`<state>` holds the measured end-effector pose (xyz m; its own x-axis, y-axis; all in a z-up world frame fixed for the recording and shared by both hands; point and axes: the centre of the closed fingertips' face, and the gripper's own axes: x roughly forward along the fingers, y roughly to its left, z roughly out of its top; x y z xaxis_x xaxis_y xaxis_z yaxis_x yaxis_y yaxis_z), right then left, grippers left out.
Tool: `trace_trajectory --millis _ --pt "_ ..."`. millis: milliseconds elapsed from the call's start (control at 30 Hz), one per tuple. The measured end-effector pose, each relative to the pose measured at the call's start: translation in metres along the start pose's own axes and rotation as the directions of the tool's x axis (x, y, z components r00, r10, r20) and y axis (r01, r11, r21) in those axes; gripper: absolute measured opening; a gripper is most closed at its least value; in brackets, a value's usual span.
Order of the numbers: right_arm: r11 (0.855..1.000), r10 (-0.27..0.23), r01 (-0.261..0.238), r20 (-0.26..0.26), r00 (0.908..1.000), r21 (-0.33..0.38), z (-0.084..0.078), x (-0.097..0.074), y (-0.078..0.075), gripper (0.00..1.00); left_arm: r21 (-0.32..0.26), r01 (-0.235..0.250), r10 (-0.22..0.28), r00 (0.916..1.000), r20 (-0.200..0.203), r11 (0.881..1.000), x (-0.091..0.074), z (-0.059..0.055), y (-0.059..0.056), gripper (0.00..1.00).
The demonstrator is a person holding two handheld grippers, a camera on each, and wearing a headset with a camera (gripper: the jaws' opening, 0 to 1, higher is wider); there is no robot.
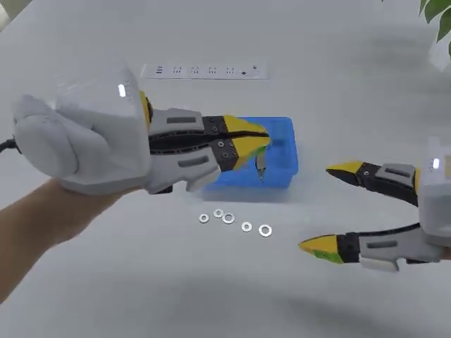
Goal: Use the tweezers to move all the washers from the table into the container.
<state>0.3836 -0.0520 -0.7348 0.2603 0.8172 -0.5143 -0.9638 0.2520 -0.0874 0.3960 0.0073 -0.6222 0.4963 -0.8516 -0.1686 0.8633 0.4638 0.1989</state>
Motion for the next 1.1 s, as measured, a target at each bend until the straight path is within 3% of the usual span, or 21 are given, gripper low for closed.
trace_trajectory --millis 133,300,500,633,833,967,1100 --pt "0.999 0.004 -0.004 -0.010 0.9999 0.038 -0.014 -0.005 0.009 0.76 -0.013 0.021 -0.021 0.9995 -0.022 1.000 0.003 -0.010 -0.009 0.05" --pt "0.999 0.013 -0.013 -0.006 0.9999 0.053 -0.021 -0.007 0.019 0.79 -0.048 0.024 -0.025 0.9995 -0.019 0.999 0.006 -0.015 -0.014 0.05" --pt "0.998 0.057 -0.057 -0.027 0.9980 0.024 -0.033 -0.011 0.031 0.87 -0.065 0.037 -0.041 0.9981 -0.047 0.997 0.006 -0.029 -0.021 0.05" --pt "0.998 0.054 -0.053 -0.032 0.9980 0.023 -0.038 -0.011 0.033 0.90 -0.006 0.082 -0.082 0.9902 -0.113 0.997 0.008 -0.045 -0.036 0.05" --pt "0.998 0.055 -0.054 -0.026 0.9982 0.026 -0.041 -0.005 0.039 1.00 -0.040 0.089 -0.094 0.9885 -0.119 0.995 0.011 -0.056 -0.044 0.05" --pt "0.998 0.058 -0.059 -0.041 0.9975 -0.017 -0.045 -0.001 0.042 1.00 -0.047 0.097 -0.102 0.9876 -0.119 0.994 0.014 -0.058 -0.046 0.05" --pt "0.998 0.067 -0.067 -0.036 0.9971 -0.013 -0.044 0.000 0.045 1.00 -0.054 0.087 -0.092 0.9895 -0.112 0.995 0.017 -0.058 -0.044 0.05"
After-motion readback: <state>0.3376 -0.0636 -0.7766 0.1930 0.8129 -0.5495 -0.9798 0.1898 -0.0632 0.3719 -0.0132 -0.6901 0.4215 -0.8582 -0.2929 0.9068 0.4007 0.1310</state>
